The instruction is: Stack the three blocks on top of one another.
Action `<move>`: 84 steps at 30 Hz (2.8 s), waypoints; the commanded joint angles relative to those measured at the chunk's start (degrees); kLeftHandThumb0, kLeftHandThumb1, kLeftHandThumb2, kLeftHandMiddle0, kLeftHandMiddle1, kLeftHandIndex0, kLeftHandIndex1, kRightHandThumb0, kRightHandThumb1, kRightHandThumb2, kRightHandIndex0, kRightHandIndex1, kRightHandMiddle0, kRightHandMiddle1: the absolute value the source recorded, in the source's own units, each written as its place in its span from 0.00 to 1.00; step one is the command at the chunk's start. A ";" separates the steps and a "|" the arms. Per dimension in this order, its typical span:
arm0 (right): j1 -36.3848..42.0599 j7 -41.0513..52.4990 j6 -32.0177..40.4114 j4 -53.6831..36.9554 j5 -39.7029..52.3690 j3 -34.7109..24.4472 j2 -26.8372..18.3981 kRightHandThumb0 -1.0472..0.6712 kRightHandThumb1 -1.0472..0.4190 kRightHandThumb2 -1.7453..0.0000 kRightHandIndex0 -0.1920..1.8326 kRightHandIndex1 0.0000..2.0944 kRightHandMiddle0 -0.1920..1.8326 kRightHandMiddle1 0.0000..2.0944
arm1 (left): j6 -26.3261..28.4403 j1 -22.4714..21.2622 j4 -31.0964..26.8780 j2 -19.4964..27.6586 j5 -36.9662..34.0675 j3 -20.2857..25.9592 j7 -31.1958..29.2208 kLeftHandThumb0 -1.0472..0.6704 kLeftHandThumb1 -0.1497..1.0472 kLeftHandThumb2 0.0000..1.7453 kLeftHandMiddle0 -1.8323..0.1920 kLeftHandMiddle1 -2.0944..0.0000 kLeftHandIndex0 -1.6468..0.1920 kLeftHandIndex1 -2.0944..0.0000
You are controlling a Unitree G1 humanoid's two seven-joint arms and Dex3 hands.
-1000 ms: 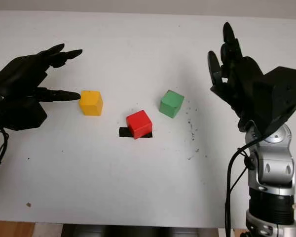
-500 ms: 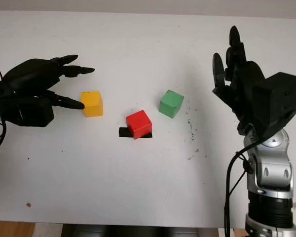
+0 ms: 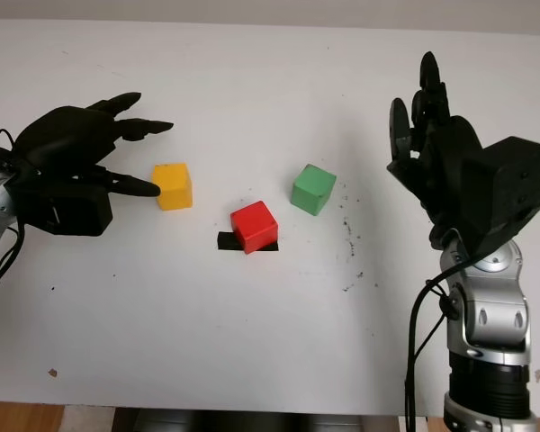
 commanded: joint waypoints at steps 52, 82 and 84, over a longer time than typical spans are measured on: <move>1.09 -1.06 -0.68 -1.75 0.47 0.34 0.00 0.20 0.00 0.65 0.00 0.00 0.00 0.00 | 28.38 20.44 -31.04 -8.08 26.69 -1.11 10.49 0.04 1.00 0.22 0.94 0.98 0.82 0.99; 1.44 -1.86 -0.65 -2.49 -0.81 0.85 -0.07 0.22 0.00 0.64 0.00 0.00 0.00 0.00 | 31.71 18.24 -27.23 -10.02 29.01 -1.92 15.15 0.05 1.00 0.36 0.79 0.96 1.00 0.11; 1.51 -1.82 -0.75 -2.35 -0.53 0.55 -0.08 0.22 0.00 0.64 0.00 0.00 0.00 0.00 | 31.77 18.21 -27.24 -9.78 29.43 -2.13 15.02 0.05 1.00 0.36 0.78 0.95 1.00 0.09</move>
